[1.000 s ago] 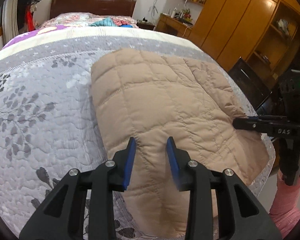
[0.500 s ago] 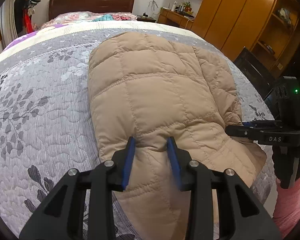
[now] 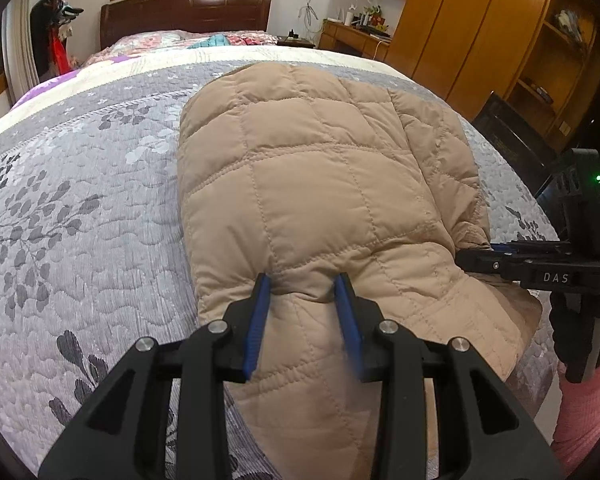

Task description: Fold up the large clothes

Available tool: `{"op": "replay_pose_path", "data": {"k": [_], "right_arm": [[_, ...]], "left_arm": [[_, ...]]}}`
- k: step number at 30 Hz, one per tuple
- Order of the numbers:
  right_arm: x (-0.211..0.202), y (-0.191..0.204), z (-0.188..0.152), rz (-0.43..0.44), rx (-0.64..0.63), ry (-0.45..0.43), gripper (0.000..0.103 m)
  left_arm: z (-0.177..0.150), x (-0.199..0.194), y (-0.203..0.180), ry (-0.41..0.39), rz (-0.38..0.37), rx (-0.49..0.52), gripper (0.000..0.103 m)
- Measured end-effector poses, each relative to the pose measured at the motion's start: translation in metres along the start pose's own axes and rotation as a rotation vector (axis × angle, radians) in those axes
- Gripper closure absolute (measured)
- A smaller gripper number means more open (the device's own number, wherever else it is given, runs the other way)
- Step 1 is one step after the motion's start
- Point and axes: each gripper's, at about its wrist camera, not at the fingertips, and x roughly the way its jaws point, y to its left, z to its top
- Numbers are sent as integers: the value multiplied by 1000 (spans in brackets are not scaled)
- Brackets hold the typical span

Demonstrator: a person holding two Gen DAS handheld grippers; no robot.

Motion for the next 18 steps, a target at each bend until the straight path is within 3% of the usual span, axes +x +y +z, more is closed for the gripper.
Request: {"op": "replay_pose_path", "data": {"k": [4,12,18], "right_arm": [[-28,4,5,-45,-25,-25,61],[-84,34,-5,-88,-129,-126,61],[-77,61,-26,-44,-224,-70,66]], "left_arm": [[4,-15,6,3,-26,-25,68],[-3,-62,7,-65,-64,-32,69],[-19,-74,-17,-52,-122,43,69]]}}
